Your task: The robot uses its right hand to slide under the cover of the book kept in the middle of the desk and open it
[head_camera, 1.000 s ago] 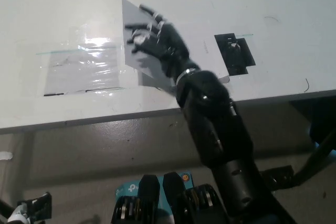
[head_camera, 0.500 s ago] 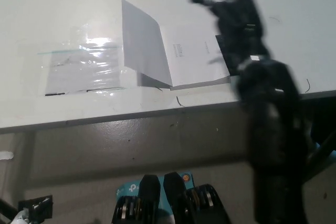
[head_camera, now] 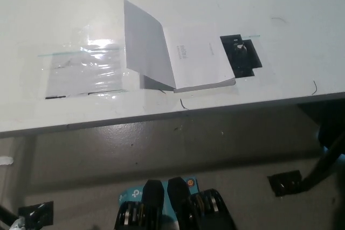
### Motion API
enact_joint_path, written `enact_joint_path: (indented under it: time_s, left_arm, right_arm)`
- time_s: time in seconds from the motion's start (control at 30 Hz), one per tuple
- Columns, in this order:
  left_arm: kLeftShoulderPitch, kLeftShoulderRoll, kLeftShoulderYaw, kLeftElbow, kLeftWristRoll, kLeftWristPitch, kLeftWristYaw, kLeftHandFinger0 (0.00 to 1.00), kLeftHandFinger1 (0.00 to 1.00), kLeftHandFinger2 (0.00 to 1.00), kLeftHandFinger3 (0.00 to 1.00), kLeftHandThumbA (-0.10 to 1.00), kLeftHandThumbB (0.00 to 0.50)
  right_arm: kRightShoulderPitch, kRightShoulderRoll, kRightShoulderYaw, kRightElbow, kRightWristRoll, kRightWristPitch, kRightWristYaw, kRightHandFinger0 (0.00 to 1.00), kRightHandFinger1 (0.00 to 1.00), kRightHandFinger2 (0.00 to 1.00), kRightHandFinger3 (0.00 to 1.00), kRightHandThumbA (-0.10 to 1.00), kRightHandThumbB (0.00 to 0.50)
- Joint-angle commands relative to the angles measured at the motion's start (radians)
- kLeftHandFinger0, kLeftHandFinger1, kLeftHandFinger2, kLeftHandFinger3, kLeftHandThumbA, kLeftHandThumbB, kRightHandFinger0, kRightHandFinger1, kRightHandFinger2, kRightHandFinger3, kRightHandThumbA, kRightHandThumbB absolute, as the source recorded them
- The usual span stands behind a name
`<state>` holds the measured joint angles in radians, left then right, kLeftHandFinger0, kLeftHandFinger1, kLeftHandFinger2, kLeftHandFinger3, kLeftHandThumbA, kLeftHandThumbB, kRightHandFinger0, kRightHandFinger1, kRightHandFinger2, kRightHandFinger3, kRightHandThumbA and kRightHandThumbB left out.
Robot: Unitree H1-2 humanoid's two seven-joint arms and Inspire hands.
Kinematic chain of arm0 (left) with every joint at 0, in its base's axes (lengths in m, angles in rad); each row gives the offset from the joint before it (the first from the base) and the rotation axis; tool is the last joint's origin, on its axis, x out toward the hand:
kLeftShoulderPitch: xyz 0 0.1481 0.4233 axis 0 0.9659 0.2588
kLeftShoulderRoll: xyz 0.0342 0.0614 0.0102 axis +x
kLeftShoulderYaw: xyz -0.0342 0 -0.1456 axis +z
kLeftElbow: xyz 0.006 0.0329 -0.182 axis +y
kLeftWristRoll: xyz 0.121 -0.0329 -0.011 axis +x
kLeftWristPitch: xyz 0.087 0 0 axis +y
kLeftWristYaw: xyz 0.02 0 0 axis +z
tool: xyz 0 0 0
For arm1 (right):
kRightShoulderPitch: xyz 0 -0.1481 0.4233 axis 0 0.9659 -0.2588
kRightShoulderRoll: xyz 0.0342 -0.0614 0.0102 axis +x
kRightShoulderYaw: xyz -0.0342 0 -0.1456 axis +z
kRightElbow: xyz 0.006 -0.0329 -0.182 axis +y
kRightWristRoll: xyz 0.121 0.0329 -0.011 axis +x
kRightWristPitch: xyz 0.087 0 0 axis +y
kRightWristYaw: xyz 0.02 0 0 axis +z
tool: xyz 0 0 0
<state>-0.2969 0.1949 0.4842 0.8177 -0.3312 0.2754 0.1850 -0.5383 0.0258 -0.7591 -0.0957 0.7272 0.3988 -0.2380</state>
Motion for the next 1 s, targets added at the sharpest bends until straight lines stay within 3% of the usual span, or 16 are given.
enact_joint_path:
  time_s: [0.0, 0.07, 0.1, 0.17, 0.23, 0.3, 0.47, 0.6, 0.73, 0.87, 0.97]
  left_arm:
    - [-0.001, 0.004, -0.004, -0.013, -0.007, -0.051, -0.017, 1.0, 0.95, 1.0, 1.0, 0.39, 0.0]
    - [0.005, 0.01, -0.026, -0.024, 0.014, -0.033, -0.011, 0.98, 0.89, 0.97, 1.0, 0.48, 0.0]
    - [0.007, 0.003, -0.016, -0.028, 0.004, -0.042, -0.001, 0.95, 0.89, 0.97, 1.0, 0.41, 0.0]
    - [0.004, 0.0, -0.004, -0.022, -0.014, -0.056, -0.011, 0.99, 0.93, 1.0, 1.0, 0.36, 0.0]
    - [0.003, 0.006, -0.006, -0.009, -0.024, -0.047, -0.037, 1.0, 1.0, 1.0, 1.0, 0.42, 0.0]
    - [0.016, 0.004, -0.021, -0.031, -0.014, -0.045, -0.047, 1.0, 1.0, 1.0, 1.0, 0.46, 0.0]
    - [0.001, 0.015, -0.018, 0.016, -0.019, -0.072, -0.06, 1.0, 1.0, 1.0, 1.0, 0.44, 0.0]
    - [-0.001, 0.012, -0.021, 0.011, -0.009, -0.069, -0.037, 1.0, 0.98, 1.0, 1.0, 0.43, 0.0]
    - [-0.019, 0.012, -0.018, 0.034, -0.012, -0.074, -0.023, 1.0, 0.94, 1.0, 1.0, 0.41, 0.0]
    - [-0.018, 0.015, -0.04, 0.031, 0.004, -0.08, -0.036, 1.0, 1.0, 1.0, 1.0, 0.48, 0.0]
    - [-0.023, 0.017, -0.03, 0.041, -0.016, -0.079, -0.049, 1.0, 1.0, 1.0, 1.0, 0.5, 0.0]
  right_arm:
    - [-0.014, -0.021, -0.061, 0.065, 0.062, -0.12, -0.046, 0.59, 0.57, 0.76, 1.0, 0.46, 0.038]
    - [-0.009, -0.03, -0.078, 0.129, 0.04, -0.15, -0.052, 0.67, 0.64, 0.86, 1.0, 0.49, 0.009]
    - [0.001, -0.039, -0.083, 0.188, 0.027, -0.172, -0.041, 0.7, 0.7, 0.89, 1.0, 0.5, 0.0]
    - [0.014, -0.049, -0.081, 0.26, 0.019, -0.209, -0.013, 0.72, 0.78, 0.93, 1.0, 0.52, 0.0]
    - [0.025, -0.049, -0.086, 0.357, 0.017, -0.246, -0.007, 0.69, 0.75, 0.88, 1.0, 0.56, 0.0]
    - [0.026, -0.05, -0.093, 0.414, 0.028, -0.263, -0.007, 0.65, 0.76, 0.88, 1.0, 0.56, 0.0]
    - [0.03, -0.047, -0.091, 0.526, 0.04, -0.284, -0.001, 0.67, 0.75, 0.92, 1.0, 0.62, 0.0]
    - [0.034, -0.054, -0.081, 0.661, 0.031, -0.3, 0.01, 0.63, 0.69, 0.86, 1.0, 0.68, 0.0]
    - [0.039, -0.042, -0.064, 0.745, 0.008, -0.325, -0.003, 0.66, 0.68, 0.85, 1.0, 0.7, 0.0]
    - [0.043, -0.036, -0.036, 0.776, -0.003, -0.338, 0.01, 0.6, 0.67, 0.83, 1.0, 0.7, 0.0]
    - [0.048, -0.028, -0.017, 0.797, 0.0, -0.348, 0.022, 0.63, 0.68, 0.84, 1.0, 0.69, 0.0]
